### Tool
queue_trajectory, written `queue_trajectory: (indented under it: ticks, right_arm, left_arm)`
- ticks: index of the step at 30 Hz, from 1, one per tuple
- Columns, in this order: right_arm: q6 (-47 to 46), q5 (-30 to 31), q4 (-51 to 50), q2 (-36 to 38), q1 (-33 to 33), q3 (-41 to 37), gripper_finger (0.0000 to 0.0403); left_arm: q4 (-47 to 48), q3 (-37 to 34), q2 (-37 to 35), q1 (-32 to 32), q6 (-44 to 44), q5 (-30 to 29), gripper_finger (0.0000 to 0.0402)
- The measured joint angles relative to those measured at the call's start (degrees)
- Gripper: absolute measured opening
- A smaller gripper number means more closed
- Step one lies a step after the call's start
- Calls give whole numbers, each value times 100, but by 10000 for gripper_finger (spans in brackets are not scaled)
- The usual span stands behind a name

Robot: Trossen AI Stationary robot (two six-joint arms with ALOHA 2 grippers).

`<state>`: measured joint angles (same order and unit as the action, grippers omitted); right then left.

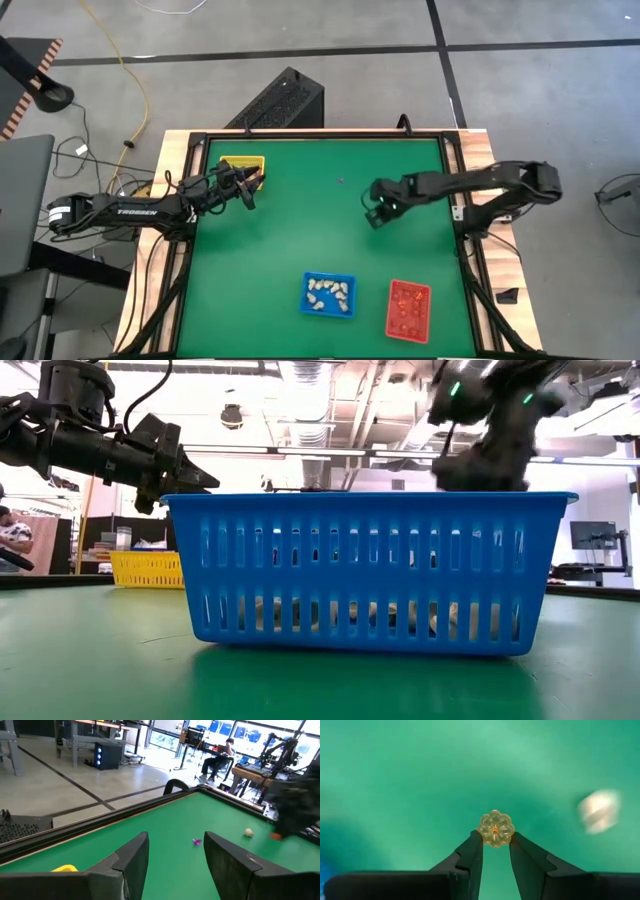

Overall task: Sort Halloween decoration
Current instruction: Put the orange pumpkin toy into the orange basket

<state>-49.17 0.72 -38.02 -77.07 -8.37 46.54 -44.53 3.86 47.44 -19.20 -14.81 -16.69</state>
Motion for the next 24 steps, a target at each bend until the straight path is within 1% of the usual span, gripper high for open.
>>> queue_trajectory:
  ticks: [3,7,11,14,16,19,21,24]
  right_arm:
    - [-601,-217,0,350,848,0,123]
    - [-1928,-237,95,656,2342,4,123]
    - [-3287,93,690,656,3854,7,123]
    - [-3997,415,1235,477,4751,7,123]
    - [-4433,578,1395,334,5176,9,123]
    - [-5058,646,1345,78,5551,9,123]
    - [-5364,605,1227,-59,5646,9,123]
    - [-5483,397,1158,-203,5654,9,124]
  left_arm:
    - [2,0,0,0,0,18,179]
    - [0,0,2,0,0,101,179]
    - [0,0,0,0,0,101,179]
    - [0,0,2,0,0,98,179]
    - [2,0,0,0,-33,98,179]
    - [1,0,1,0,-77,98,179]
    - [2,0,2,0,-93,102,179]
    - [2,0,2,0,-164,152,179]
